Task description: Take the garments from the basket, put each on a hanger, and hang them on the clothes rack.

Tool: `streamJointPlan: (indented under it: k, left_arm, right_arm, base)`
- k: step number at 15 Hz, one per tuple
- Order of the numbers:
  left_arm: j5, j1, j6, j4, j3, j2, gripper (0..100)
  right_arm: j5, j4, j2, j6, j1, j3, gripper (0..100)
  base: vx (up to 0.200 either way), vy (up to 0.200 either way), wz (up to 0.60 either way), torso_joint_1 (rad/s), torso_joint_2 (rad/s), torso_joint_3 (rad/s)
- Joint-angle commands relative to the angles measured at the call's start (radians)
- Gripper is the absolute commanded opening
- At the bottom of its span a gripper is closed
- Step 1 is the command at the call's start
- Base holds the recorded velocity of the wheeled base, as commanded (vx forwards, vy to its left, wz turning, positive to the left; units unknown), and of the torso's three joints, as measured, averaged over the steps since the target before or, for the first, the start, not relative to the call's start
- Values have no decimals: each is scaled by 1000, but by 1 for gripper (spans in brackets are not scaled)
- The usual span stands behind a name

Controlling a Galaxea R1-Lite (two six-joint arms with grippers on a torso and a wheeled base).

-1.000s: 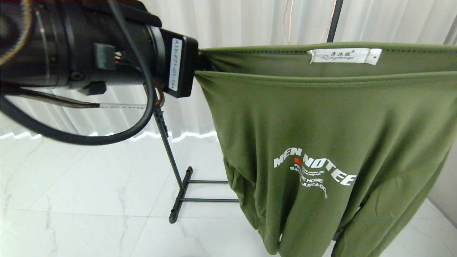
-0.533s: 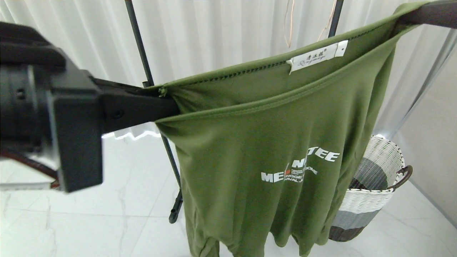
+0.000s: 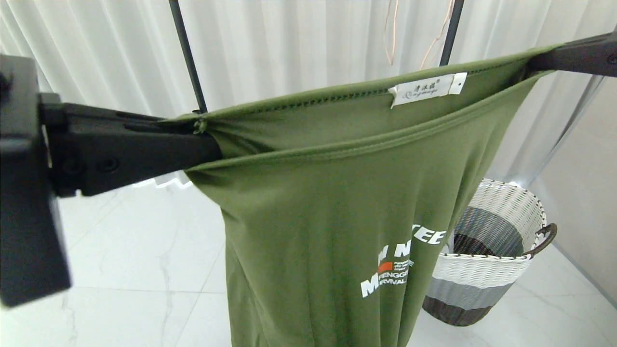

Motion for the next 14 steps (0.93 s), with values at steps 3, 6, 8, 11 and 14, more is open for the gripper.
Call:
streamJointPlan:
  k: [3, 6, 8, 11, 14]
  left_arm:
    - [88, 61, 6, -4, -187, 152, 0]
    - [102, 58, 13, -35, -141, 156, 0]
    - [102, 58, 27, -47, -144, 155, 0]
    - [124, 56, 32, -47, -143, 150, 0]
    - [130, 56, 32, -47, -143, 149, 0]
  right_arm:
    - [-28, 122, -92, 15, -2, 4, 0]
    - [-30, 103, -122, 27, 6, 61, 0]
    - [-30, 90, -124, 26, 9, 59, 0]
    - [-30, 94, -133, 27, 30, 65, 0]
    - [-31, 97, -133, 27, 33, 67, 0]
  base:
    - [0, 0, 0, 0, 0, 0]
    - [0, 0, 0, 0, 0, 0]
    - [0, 0, 0, 0, 0, 0]
    - [0, 0, 0, 0, 0, 0]
    - [0, 0, 0, 0, 0, 0]
